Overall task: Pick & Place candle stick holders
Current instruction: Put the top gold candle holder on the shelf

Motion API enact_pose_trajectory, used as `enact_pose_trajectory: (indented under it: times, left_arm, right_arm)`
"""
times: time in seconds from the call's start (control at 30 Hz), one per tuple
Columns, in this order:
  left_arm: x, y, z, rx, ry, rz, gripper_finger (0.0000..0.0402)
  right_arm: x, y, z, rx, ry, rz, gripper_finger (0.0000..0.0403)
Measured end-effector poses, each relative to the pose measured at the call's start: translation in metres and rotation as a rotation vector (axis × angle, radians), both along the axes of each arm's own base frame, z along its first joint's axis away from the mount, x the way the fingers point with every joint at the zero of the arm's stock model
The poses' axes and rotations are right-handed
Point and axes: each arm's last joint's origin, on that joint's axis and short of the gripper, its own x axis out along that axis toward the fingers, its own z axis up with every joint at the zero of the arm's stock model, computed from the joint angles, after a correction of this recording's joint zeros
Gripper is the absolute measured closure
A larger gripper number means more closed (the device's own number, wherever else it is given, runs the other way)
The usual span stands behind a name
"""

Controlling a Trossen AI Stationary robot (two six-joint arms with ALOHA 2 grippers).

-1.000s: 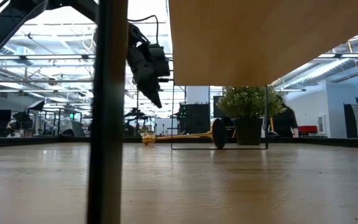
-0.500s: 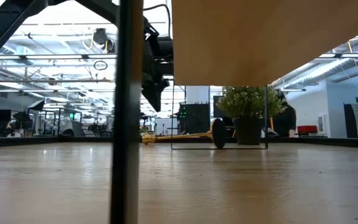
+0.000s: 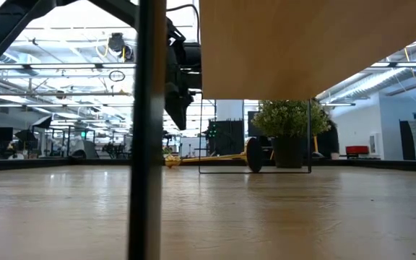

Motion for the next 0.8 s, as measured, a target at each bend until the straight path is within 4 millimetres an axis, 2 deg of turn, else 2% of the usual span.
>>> enact_pose_trajectory:
  times: [0.17, 0.37, 0.6, 0.7, 0.8]
  left_arm:
    - [0.002, -0.004, 0.0, -0.007, -0.004, -0.013, 0.0276]
    - [0.004, -0.007, -0.001, -0.007, -0.007, -0.017, 0.0236]
    - [-0.002, -0.023, -0.03, -0.056, 0.089, -0.023, 0.0212]
    - [-0.002, -0.033, -0.041, 0.036, 0.16, -0.082, 0.0207]
    - [0.002, -0.039, -0.044, 0.105, 0.174, -0.112, 0.0203]
  right_arm:
    - [0.0, 0.0, 0.0, 0.006, -0.003, -0.002, 0.0403]
    - [0.0, 0.0, 0.0, 0.01, -0.006, -0.003, 0.0403]
    - [0.0, 0.0, 0.0, 0.022, -0.012, -0.005, 0.0403]
    - [0.0, 0.0, 0.0, 0.022, -0.012, -0.005, 0.0403]
    - [0.0, 0.0, 0.0, 0.022, -0.012, -0.005, 0.0403]
